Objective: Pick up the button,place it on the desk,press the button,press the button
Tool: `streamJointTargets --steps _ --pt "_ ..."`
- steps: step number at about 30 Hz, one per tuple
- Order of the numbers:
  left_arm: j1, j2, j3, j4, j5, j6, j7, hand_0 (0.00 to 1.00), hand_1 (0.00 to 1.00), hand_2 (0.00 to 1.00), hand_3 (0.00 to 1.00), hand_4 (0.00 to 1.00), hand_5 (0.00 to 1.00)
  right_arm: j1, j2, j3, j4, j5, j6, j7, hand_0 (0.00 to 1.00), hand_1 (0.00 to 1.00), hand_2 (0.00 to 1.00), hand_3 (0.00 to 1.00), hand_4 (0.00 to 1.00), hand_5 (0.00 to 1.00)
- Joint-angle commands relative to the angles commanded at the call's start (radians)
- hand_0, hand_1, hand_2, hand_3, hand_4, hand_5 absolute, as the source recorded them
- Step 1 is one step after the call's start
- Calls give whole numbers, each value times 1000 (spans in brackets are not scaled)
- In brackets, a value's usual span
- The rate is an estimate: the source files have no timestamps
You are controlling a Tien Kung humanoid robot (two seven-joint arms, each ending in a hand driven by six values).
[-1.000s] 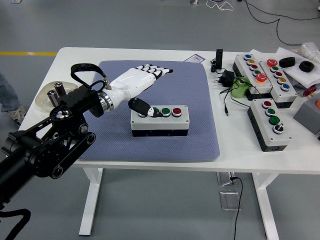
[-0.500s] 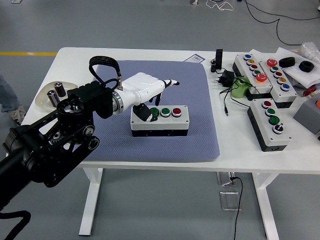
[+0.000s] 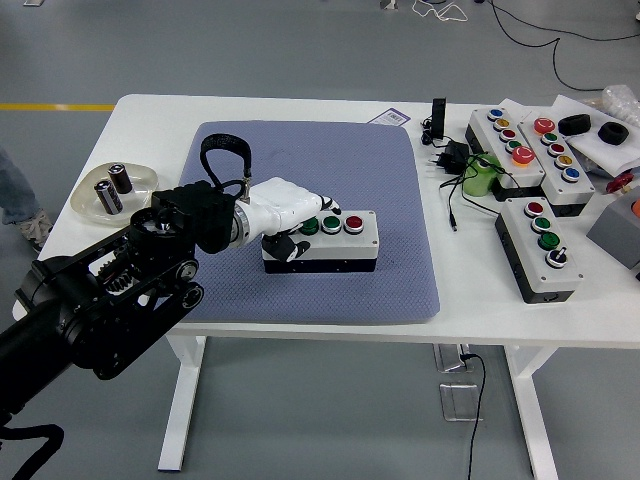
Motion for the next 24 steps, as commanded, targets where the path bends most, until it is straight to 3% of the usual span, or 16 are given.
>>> streamJointTargets --steps 5,12,19,24 --pt "2 5 4 1 2 -10 0 2 2 36 852 573 2 0 0 2 0 0 0 0 630 548 577 635 223 262" --pt "7 16 17 14 11 -62 15 2 2 37 829 565 2 4 -2 -24 0 2 0 0 630 548 577 635 224 262" --pt "8 18 10 20 8 -52 13 2 2 38 829 563 2 4 -2 -35 -1 6 -1 0 630 547 578 635 224 261" --pt "11 20 -24 -23 -37 -15 2 2 2 39 840 568 2 2 -3 -41 -1 7 -1 0 630 547 578 635 224 262"
